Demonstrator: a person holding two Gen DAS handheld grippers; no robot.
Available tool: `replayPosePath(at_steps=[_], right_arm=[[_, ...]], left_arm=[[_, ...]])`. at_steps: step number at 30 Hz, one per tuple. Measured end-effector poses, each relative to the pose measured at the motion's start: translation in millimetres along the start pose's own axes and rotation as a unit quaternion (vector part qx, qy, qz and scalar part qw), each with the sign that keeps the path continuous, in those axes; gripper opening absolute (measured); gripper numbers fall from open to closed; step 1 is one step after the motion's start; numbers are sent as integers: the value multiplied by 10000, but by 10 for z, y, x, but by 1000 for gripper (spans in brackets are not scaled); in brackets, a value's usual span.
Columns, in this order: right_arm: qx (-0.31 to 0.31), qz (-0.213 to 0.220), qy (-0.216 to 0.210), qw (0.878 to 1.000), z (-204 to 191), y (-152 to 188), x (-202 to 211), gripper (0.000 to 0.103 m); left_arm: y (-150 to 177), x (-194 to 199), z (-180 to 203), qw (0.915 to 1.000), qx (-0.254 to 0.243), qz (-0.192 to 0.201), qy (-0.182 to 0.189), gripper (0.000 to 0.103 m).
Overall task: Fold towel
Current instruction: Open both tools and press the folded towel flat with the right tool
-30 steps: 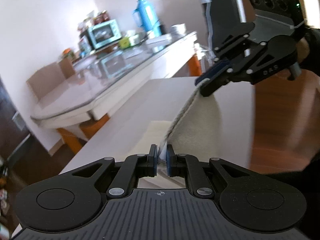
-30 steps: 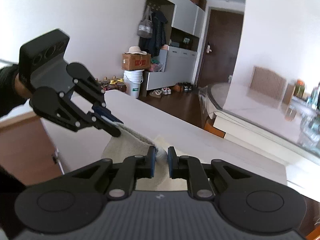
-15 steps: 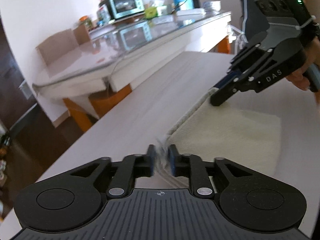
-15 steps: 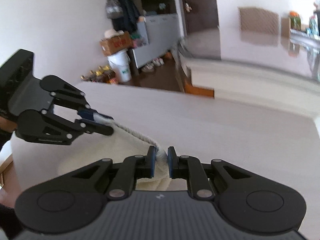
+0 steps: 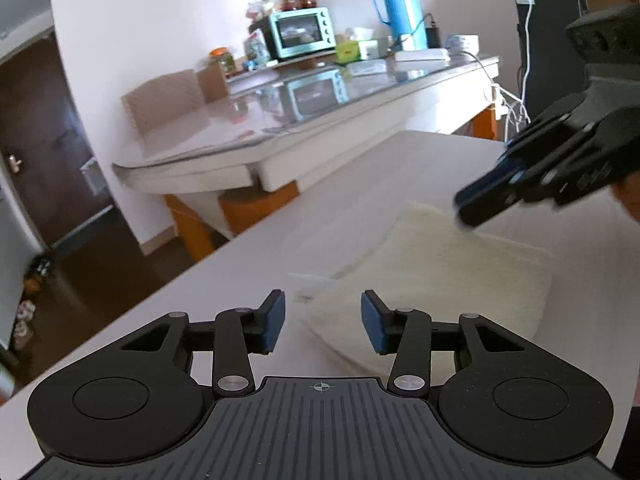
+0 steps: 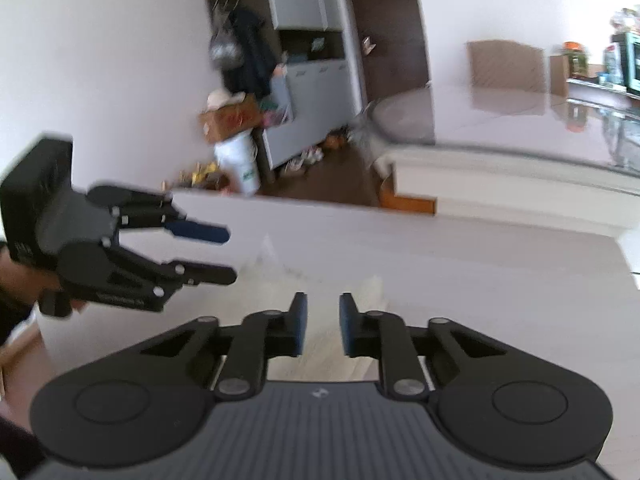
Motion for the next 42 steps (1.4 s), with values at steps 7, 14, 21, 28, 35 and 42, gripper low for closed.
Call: replayPosePath(at_steps=[7,14,21,28,35,42], right_arm=[[-87,-273,218,9994,8,65,-127,13],[-229,-214,209,9993,6,80,-125,13],[-238,-133,342,9990,-41,69,-166,14],[-218,98,578,9980,-161,151,57,14],[-155,-28,601,9981,-212,284,23,14],[64,-88,391,9992,-395,111,-344,15]], left_arm=[[49,-187,9,9996,150,-212,49,43],[76,-198,-28,9992,353,-197,78,43],[92,59,-34,9986,504,-108,-67,42],[141,229,275,9990,409,-160,22,42],[235,232,356,9983,521,-206,-135,43],[400,249,10,9937,887,-386,-562,47]])
Point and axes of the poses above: each gripper's, at about its wrist camera, not at the fingertips, and x roughly against the way its jaws point, z to its right, y to its underside, the point moved 2 cm from there along -x, roughly the way its jaws point, and after that the axes turned 8 degrees about -x, right-handed, at the moved point
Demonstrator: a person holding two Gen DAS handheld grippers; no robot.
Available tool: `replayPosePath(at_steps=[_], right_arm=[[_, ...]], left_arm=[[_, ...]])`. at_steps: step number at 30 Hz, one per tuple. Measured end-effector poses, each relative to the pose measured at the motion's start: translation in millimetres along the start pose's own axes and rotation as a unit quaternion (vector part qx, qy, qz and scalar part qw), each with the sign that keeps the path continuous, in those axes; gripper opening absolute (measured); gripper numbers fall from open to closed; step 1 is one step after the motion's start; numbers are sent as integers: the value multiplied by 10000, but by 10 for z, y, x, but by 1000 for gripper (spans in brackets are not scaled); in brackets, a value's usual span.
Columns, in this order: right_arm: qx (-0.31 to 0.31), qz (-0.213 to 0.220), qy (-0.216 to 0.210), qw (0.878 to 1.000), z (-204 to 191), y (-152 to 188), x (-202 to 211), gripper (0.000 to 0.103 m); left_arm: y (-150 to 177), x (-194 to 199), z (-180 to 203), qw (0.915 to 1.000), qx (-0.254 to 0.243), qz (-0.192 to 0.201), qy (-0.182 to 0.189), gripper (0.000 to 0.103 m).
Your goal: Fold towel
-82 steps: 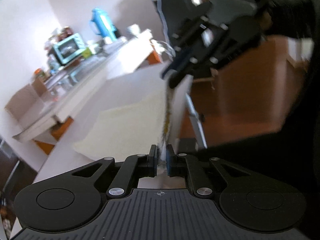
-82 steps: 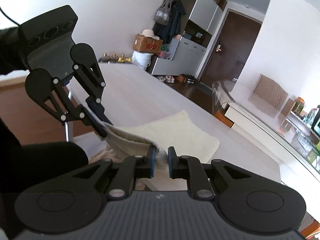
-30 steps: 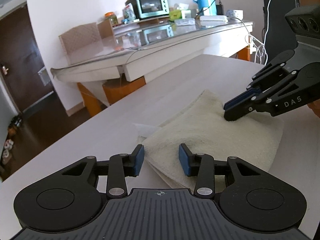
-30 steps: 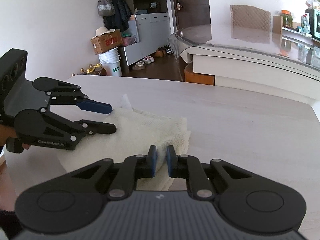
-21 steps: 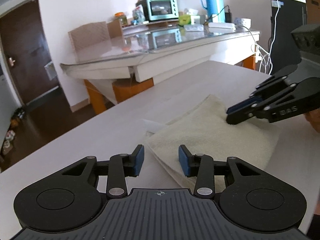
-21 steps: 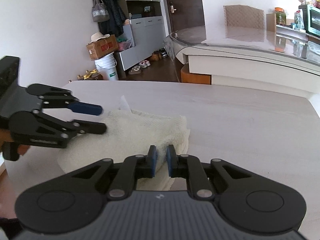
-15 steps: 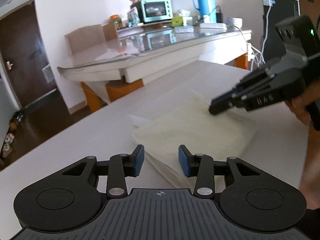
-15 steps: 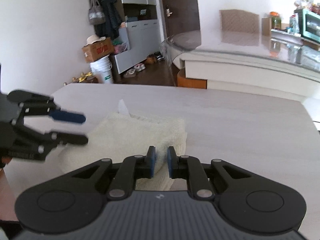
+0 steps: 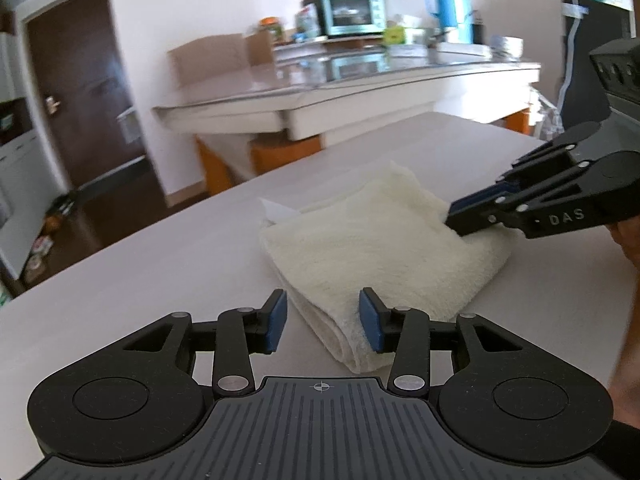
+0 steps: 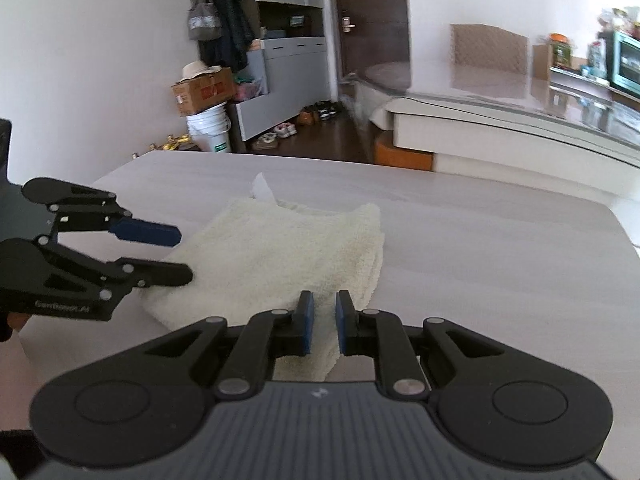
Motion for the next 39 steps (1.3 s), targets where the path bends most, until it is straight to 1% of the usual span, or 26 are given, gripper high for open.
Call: replayPosePath(at_steps=[5,6,9,11,15,18,23,25,26,27,28,29,30,34,35,36,37,38,39], right_arm=[[98,-64,-186,9998,-161,-183,-327,15],[108,-87,-202,9997,-206,-233,-410,15],[179,-99,-140,9997,-283,-267,-499,15],[196,-103,-92,9997,-296,-259,-497,15],[120,-136,1,9998,-307,-216,-437,15],[189,-127,94,9997,-353,-179,-397,15],[107,-101,84,9999,-349,-205,-348,15],[35,-61,88,9999,-343,-199,-275,21],[6,-43,105,9999,-344,-185,-227,31],[-23,-25,122,9999,-346,-171,-178,36],[-62,-12,130,9999,-350,-148,-120,37],[-136,-8,155,9998,-344,-115,-66,39],[-210,-3,180,9996,-338,-82,-11,42],[-545,91,222,9982,-327,84,217,48],[-573,109,261,9980,-340,124,271,53],[-601,126,299,9977,-351,163,323,59],[-606,130,308,9976,-351,167,330,60],[-609,143,354,9974,-368,207,383,65],[-613,155,401,9972,-385,247,435,73]], left_arm=[[63,-6,-300,9993,118,-161,-324,49],[82,-1,-345,9991,152,-168,-370,52],[128,19,-433,9987,276,-146,-397,55],[151,28,-462,9985,379,-106,-389,55],[167,42,-467,9981,438,-67,-424,56],[175,50,-479,9980,462,-59,-422,56],[183,87,-474,9976,516,-46,-468,56],[187,132,-461,9972,567,-55,-491,58],[195,169,-450,9969,607,-70,-490,61],[204,200,-441,9967,650,-79,-485,63],[220,232,-435,9963,711,-84,-468,64],[236,261,-427,9959,773,-96,-451,68],[252,286,-412,9956,822,-116,-445,74],[348,456,-300,9939,991,-153,-452,85],[370,495,-276,9935,1039,-151,-447,91],[390,521,-258,9931,1074,-153,-442,93],[426,563,-230,9925,1123,-173,-448,93],[452,587,-212,9920,1160,-202,-465,93],[472,602,-202,9913,1201,-231,-489,93]])
Point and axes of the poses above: each gripper's, at about its wrist camera, not at the fingertips, and x roughly against the way its jaws point, z to its right, y to its underside, the point moved 2 cm from there along -x, roughly the way its jaws point, and after that the axes turned 8 degrees about -x, right-handed, at the moved point
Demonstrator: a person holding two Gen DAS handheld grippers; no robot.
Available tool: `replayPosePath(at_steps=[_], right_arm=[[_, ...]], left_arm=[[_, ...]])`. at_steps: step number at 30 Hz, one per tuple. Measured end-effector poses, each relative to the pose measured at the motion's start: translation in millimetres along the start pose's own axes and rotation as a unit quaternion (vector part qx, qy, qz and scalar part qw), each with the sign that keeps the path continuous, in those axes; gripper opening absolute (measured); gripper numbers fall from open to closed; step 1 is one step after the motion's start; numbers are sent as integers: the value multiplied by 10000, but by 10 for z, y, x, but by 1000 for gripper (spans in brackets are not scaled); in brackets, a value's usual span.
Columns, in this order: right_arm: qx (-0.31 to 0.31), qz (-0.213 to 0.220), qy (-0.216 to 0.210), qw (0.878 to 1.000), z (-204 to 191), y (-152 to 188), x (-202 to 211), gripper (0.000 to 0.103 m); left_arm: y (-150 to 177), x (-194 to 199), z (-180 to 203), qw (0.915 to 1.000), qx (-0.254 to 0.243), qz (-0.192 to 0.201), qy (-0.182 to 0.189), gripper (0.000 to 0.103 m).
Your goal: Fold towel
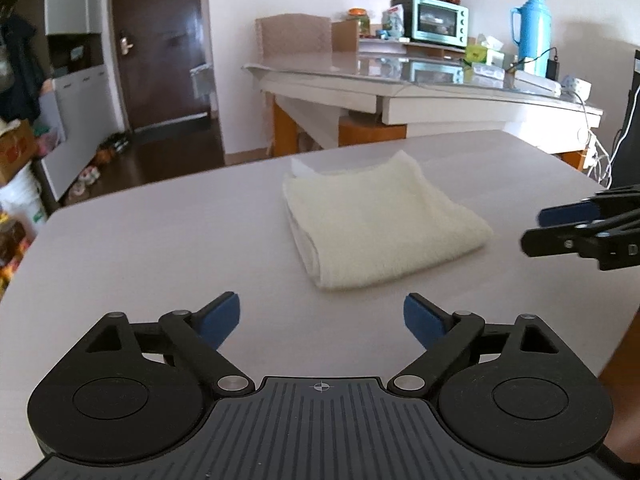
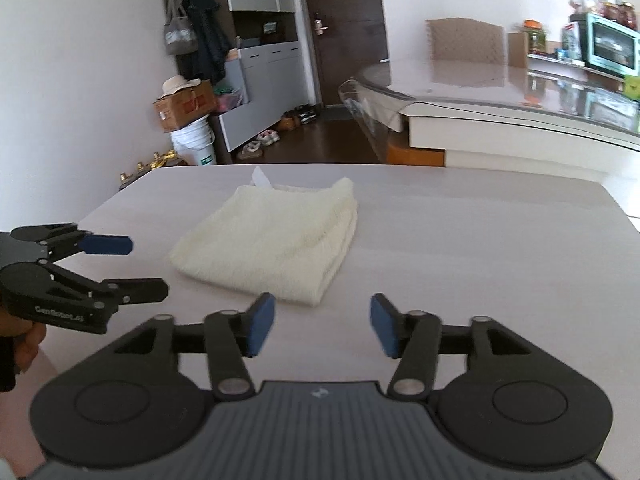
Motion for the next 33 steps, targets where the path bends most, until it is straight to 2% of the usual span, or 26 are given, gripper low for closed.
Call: replayPosePath(at_steps=[5,6,18,33], right_arm=[[23,128,253,9996,-35,107,192,94],[17,156,300,9994,-37,117,222,95],[-96,398,449,9982,-58,210,544,101],[-30,699,250,9972,-146,239,903,101]], left_arm=[[81,138,16,9997,187,-17,-174,94],[88,163,18,9995,213,-11,-216,94],[123,570,139,9968,296,40,-738,100],[89,954,387,9950,218,258,-937,103]])
Point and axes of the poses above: each gripper's, at about its wrist camera, not at the fingertips, and x roughly against the way its jaws point, z to its right, y to its underside, the point moved 2 cm from there along -x, roughly the way its jaws point, and after that the axes turned 8 degrees about -x, right-handed, at the moved point
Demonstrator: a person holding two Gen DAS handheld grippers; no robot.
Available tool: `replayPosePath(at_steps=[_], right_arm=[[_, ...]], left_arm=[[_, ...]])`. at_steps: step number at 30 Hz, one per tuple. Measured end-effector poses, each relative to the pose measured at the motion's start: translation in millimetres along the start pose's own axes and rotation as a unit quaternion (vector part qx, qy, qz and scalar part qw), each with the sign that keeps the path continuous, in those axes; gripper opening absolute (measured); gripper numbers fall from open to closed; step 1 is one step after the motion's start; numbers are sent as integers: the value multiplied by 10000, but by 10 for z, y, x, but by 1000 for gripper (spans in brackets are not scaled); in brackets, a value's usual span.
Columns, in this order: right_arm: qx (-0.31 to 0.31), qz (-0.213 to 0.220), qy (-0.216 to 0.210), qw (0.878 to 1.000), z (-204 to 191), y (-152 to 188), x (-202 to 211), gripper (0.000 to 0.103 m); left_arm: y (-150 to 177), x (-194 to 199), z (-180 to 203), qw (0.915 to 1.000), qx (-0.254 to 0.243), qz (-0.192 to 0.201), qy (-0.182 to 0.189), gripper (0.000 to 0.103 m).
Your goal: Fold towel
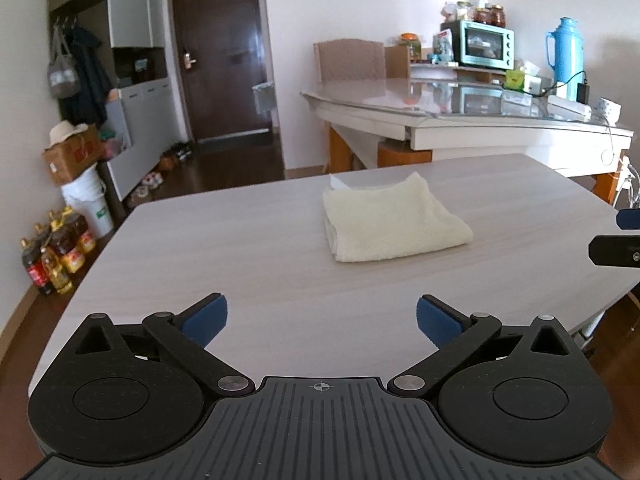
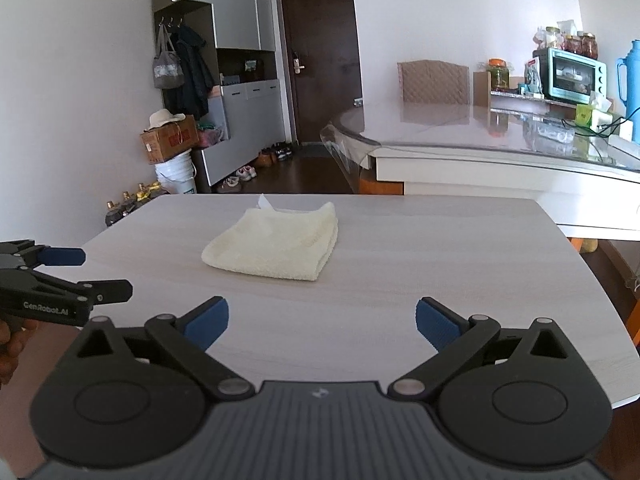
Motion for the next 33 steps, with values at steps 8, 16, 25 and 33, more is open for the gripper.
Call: replayPosePath(at_steps=[8,16,25,33], right_arm=[[11,88,-64,9999,-65,-2,136,102],[-19,113,-71,9999,-90,-22,140,102],[-104,135,-71,9998,-41,10,191,102],[-137,83,-101,9998,-54,63,183,102]], left_arm=[[-35,172,53,9999,-30,159,-12,103],[-73,215,58,9997,-31,234,-15,103],[-69,238,98,9996,-96,248,-26,103],[-56,234,98,9997,-104,240,-21,103]])
Point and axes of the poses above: each gripper's, at about its wrist camera, not at the fingertips, and x roughly against the way its jaws point, z to its right, y to its underside, the point moved 2 cm from there along -x, roughly the way its jaws point, and after that the axes turned 8 degrees about -x, right-handed, at the moved point
